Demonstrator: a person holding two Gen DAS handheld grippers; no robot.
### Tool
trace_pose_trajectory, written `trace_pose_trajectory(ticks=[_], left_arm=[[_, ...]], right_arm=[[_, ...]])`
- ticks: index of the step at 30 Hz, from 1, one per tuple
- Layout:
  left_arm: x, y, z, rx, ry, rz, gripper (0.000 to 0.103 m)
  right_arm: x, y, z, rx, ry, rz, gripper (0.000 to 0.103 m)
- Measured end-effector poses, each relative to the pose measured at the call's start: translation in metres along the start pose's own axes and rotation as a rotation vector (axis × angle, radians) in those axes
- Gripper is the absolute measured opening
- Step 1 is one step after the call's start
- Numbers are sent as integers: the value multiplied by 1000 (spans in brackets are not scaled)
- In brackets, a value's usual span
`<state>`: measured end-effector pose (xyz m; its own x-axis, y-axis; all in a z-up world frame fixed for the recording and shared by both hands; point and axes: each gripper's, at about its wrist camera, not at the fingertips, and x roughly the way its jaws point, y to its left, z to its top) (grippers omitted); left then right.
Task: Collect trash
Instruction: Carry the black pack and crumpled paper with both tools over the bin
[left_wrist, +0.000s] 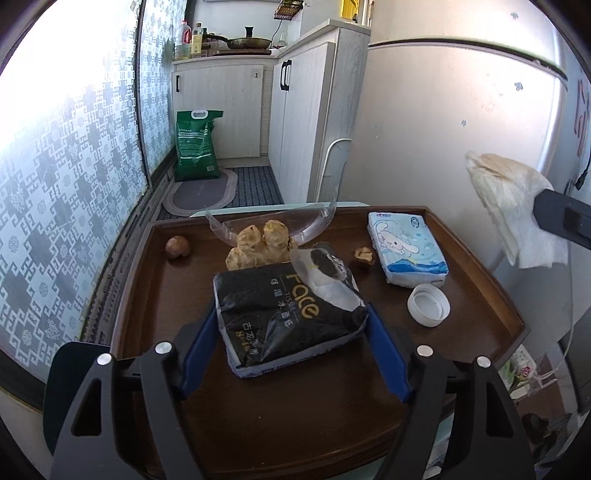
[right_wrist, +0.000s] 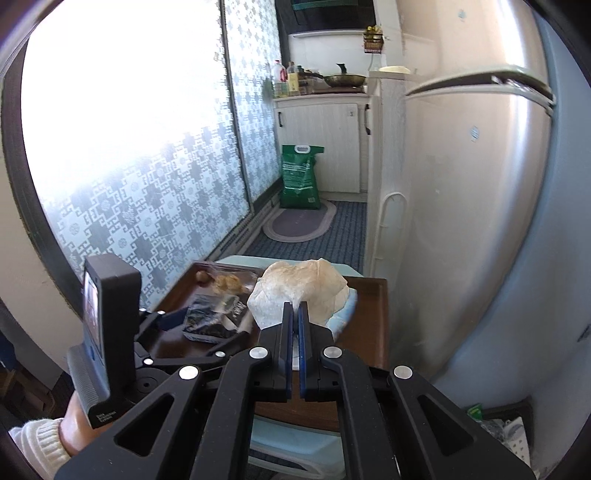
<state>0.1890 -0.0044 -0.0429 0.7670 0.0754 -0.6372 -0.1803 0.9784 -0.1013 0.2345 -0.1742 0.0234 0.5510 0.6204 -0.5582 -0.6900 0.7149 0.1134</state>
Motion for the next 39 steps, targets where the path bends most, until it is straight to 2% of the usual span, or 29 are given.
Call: trace_pose_trajectory(ticks=[9,12,16,25,31,39], left_arm=[[-18,20,3,-89,-49,-128,75],[-31,25,6,-105,-96,-173,75],[-49,30,8,-109,-158,-184,75],[-78,76,4,-158,-205,-166,75],[-88,114,-4,-212,-200,-147,75],[-97,160,-17,-236,-175,-82,75]], right_arm=[[-4,21,14,-11,-24,24,2],[-7,25,19,-13,-36,27,2],[-9,35,26,-20,-48,34,2],[6,74,31,-61,-32,80,2],[20,104,32,-98,-7,107,2],[44,142,33,-129,31,144,2]])
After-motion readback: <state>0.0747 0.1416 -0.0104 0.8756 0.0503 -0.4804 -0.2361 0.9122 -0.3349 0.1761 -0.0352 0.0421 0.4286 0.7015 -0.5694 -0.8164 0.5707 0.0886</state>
